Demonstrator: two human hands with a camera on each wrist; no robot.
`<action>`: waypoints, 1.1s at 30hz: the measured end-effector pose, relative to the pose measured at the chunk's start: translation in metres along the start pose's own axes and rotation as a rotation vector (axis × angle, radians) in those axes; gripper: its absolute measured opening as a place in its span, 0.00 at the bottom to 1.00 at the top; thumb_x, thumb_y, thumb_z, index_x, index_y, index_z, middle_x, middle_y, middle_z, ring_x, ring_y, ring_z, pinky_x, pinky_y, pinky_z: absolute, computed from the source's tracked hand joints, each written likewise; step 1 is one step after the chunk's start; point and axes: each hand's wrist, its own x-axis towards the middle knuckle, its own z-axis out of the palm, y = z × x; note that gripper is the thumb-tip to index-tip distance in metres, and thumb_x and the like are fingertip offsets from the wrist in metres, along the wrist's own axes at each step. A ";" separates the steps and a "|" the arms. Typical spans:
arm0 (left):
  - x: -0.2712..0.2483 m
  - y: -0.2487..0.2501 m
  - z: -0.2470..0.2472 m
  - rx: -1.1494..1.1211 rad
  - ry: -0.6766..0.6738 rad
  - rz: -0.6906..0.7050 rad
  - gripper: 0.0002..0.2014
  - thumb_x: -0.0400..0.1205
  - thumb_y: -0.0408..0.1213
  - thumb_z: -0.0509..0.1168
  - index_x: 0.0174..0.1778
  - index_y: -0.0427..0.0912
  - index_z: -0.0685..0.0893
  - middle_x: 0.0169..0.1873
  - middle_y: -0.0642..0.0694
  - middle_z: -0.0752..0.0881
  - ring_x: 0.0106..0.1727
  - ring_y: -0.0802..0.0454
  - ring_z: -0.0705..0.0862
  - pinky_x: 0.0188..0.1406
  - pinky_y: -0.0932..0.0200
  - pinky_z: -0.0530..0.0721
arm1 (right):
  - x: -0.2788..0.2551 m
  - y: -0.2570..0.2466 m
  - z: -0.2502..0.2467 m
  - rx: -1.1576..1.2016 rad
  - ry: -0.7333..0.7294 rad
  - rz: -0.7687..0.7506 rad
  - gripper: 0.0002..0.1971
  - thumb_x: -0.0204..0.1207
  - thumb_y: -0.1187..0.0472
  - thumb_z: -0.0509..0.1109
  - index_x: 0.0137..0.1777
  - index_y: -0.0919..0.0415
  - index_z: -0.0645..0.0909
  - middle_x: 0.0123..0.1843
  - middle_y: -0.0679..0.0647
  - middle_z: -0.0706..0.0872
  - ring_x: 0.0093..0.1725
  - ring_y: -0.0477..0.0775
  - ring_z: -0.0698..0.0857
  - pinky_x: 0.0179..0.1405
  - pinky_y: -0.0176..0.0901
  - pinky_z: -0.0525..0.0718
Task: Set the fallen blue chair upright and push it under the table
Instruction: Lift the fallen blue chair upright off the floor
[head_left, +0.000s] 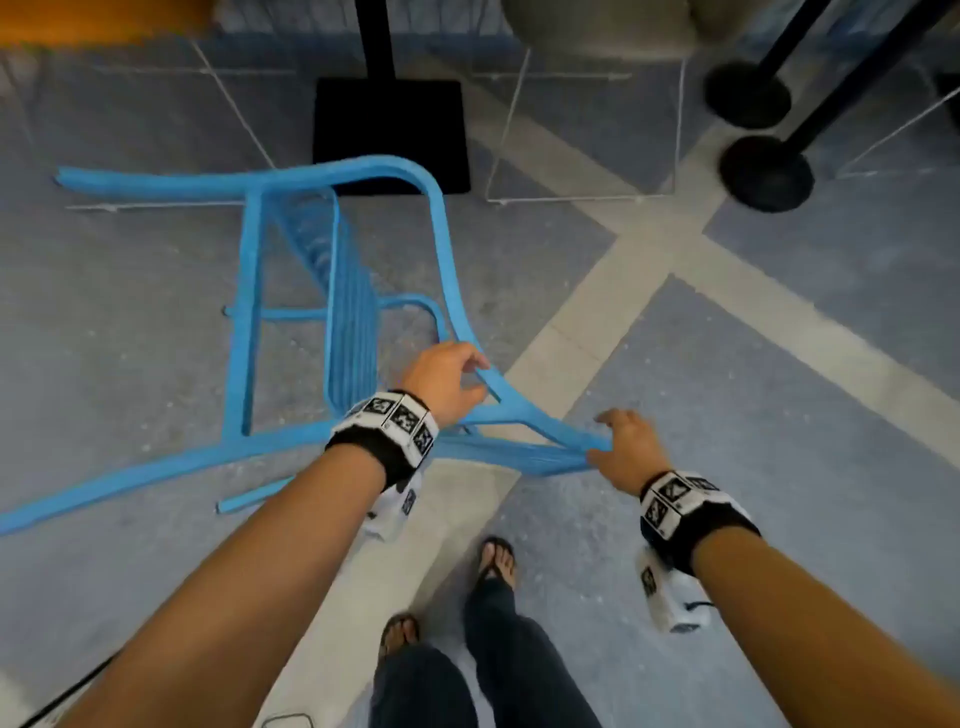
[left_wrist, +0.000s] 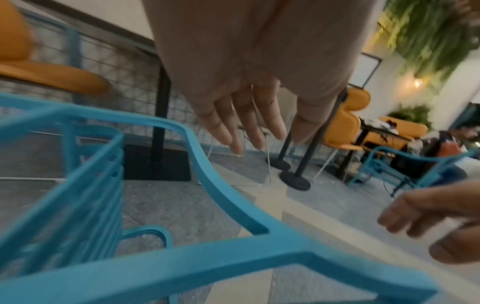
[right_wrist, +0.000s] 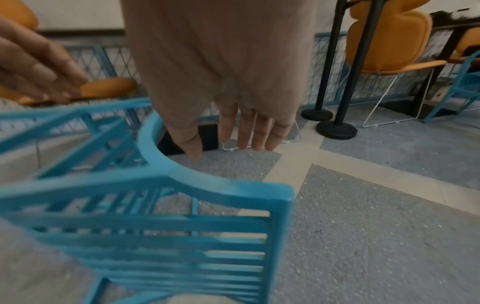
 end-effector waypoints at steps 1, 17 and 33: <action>0.014 -0.002 0.016 0.023 -0.032 0.014 0.14 0.72 0.32 0.70 0.54 0.38 0.84 0.54 0.36 0.86 0.60 0.42 0.82 0.62 0.58 0.73 | 0.013 0.009 0.005 -0.024 -0.010 0.009 0.25 0.69 0.63 0.75 0.66 0.66 0.74 0.66 0.70 0.77 0.65 0.70 0.75 0.65 0.55 0.74; 0.082 -0.025 0.119 0.732 -0.339 0.323 0.24 0.70 0.61 0.67 0.52 0.46 0.82 0.51 0.46 0.87 0.59 0.45 0.77 0.66 0.51 0.66 | 0.068 0.064 0.052 -0.095 -0.073 -0.123 0.08 0.66 0.66 0.74 0.45 0.63 0.82 0.40 0.65 0.88 0.40 0.65 0.85 0.35 0.48 0.79; 0.013 0.138 -0.027 0.490 -0.045 0.173 0.35 0.56 0.80 0.57 0.23 0.45 0.76 0.20 0.49 0.75 0.32 0.43 0.79 0.31 0.57 0.69 | -0.020 -0.038 -0.137 0.450 0.307 -0.438 0.26 0.54 0.63 0.80 0.52 0.55 0.75 0.34 0.45 0.80 0.32 0.39 0.80 0.33 0.17 0.74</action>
